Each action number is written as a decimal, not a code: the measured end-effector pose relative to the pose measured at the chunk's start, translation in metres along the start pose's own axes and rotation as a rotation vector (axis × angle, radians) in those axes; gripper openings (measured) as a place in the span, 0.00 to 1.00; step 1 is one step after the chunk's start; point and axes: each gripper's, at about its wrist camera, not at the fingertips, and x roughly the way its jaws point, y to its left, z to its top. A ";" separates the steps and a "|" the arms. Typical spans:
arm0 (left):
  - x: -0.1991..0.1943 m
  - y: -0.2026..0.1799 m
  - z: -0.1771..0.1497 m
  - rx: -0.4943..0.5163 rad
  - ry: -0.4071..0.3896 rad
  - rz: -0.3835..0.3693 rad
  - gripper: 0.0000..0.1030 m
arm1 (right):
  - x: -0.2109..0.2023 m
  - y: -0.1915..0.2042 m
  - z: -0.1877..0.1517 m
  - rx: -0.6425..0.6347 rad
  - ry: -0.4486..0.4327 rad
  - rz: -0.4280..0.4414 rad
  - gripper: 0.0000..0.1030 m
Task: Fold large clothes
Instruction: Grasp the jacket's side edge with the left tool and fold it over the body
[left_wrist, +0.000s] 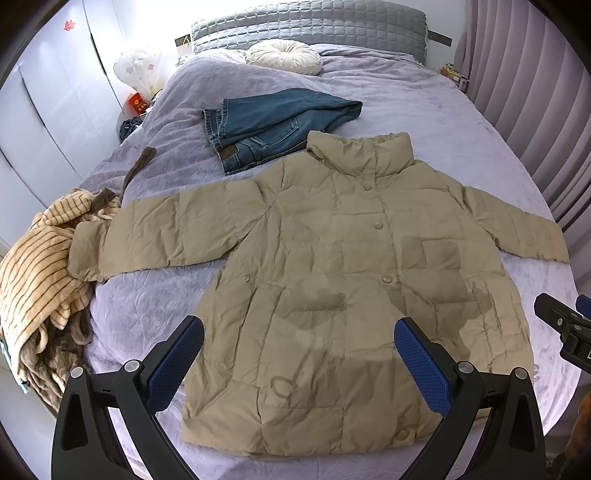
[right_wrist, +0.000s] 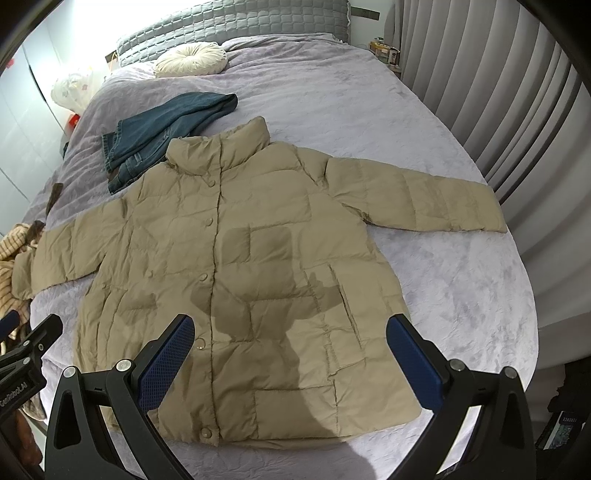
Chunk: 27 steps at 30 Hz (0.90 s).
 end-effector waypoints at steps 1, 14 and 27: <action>0.001 0.002 -0.001 -0.003 0.005 -0.001 1.00 | 0.000 0.000 -0.001 -0.001 0.003 0.001 1.00; 0.042 0.041 0.000 -0.142 0.075 -0.129 1.00 | 0.022 0.027 -0.006 -0.055 0.113 0.065 1.00; 0.121 0.121 -0.009 -0.331 0.162 -0.150 1.00 | 0.073 0.070 -0.016 -0.011 0.167 0.304 1.00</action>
